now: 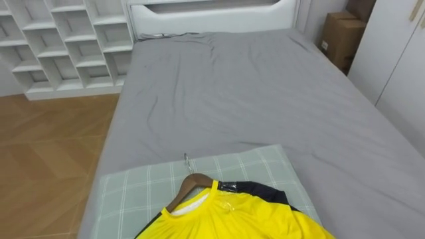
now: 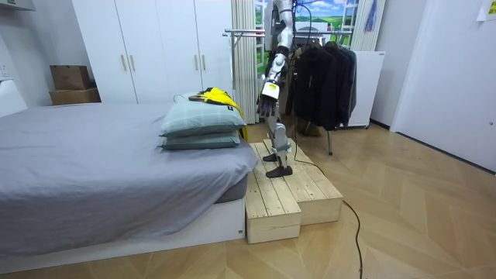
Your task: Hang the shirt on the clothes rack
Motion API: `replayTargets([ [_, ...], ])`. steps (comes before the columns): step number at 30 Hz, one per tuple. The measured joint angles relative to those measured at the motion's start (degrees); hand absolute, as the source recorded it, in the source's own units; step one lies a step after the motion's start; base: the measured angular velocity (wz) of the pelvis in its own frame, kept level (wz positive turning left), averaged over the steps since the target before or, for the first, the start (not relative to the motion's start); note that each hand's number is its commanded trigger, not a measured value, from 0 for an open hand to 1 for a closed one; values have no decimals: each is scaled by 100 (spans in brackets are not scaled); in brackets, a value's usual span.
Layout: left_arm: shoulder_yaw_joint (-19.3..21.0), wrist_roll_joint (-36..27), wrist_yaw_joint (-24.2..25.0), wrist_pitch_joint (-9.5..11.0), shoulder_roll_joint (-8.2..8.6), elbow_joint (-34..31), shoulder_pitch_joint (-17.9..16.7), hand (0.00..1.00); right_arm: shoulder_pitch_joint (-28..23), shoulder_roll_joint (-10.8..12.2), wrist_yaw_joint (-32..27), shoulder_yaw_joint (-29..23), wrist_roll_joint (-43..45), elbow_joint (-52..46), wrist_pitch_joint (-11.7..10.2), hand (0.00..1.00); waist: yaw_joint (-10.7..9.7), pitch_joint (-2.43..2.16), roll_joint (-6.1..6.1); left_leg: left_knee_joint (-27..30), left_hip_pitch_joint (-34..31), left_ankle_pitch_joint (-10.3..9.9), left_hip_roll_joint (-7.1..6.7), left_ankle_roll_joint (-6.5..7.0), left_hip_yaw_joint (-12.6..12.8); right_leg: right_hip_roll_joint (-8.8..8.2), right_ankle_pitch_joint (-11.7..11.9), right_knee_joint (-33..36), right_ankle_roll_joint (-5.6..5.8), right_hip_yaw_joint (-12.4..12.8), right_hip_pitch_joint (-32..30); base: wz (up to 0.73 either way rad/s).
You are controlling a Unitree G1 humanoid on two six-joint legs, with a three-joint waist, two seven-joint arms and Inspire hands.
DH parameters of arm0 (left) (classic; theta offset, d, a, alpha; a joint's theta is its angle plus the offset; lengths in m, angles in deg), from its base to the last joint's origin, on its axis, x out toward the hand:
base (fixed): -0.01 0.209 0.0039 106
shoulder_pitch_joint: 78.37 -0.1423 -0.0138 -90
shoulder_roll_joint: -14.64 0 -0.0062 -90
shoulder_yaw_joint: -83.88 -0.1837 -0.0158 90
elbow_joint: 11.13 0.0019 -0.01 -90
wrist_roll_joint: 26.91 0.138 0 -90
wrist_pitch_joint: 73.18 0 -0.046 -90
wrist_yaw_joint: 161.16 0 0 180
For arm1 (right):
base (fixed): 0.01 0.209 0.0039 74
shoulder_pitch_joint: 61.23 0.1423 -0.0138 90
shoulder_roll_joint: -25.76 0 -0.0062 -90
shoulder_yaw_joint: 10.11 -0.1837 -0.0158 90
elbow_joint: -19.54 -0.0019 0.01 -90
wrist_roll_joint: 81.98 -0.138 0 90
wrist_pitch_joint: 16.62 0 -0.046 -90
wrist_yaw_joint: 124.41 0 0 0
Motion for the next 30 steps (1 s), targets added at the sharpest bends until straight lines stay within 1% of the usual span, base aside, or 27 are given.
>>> replayTargets([
  [5, -178, 360, -302, 155, -47, -422, 15, 0, 74, -21, -1, 89, 178, -16, -22, 0, -8, -6, 8, 19, -9, 0, -6, 0, -24, -6, 0, -9, 0, -19, 10, 2],
  [9, -202, 1001, -558, 323, -50, -632, 152, 0, 107, -32, 0, 150, 188, -30, -41, 0, 2, -11, 19, 19, -42, 0, -9, 0, -31, -9, -1, -16, 0, -25, -14, 0],
  [10, -232, 1074, -593, 323, -52, -689, 163, 0, 107, -38, 0, 178, 188, -35, -43, 0, -6, -13, 23, 22, -51, 0, -12, 1, -43, -10, -1, -17, 0, -35, -15, 8],
  [12, -435, 1259, -710, 337, -76, -1051, 194, 0, 108, -94, 3, 346, 161, -50, -93, 0, -12, -11, 41, 38, -90, 1, -22, 2, -102, -20, 0, -15, 1, -99, -25, 12],
  [15, -711, 1403, -848, 361, -149, -1266, 334, 0, 188, -166, -1, 557, 172, -52, -108, 0, -7, -29, 65, 46, -96, 2, -23, 2, -135, -29, 0, -11, 1, -233, -15, 6],
  [18, -829, 1701, -912, 422, -150, -1710, 328, 0, 219, -192, -1, 559, 221, -51, -144, 0, -5, -16, 92, 56, -115, 2, -26, 2, -158, -37, -1, -20, 1, -296, -18, 5],
  [22, -843, 2137, -981, 441, -149, -2239, 325, 0, 195, -189, 1, 560, 205, -50, -144, 0, -12, -16, 70, 102, -196, 2, -35, 2, -208, -46, -3, -31, 2, -339, -55, 7],
  [24, -863, 2541, -999, 438, -149, -2628, 319, 0, 184, -196, -5, 561, 204, -44, -140, 0, -21, -10, 59, 116, -205, 3, -52, 4, -223, -60, -5, -31, 6, -342, -54, 2],
  [27, -937, 2908, -1119, 440, -170, -2904, 321, 0, 143, -190, -17, 565, 172, -50, -143, 0, -33, -26, 38, 118, -183, 6, -72, 9, -247, -76, -12, -30, 16, -349, -18, 2],
  [30, -972, 3064, -1225, 433, -169, -2944, 322, 0, 112, -170, -32, 582, 138, -46, -142, 0, -54, -30, 14, 134, -186, 6, -77, 10, -256, -79, -11, -27, 17, -358, -15, 0],
])
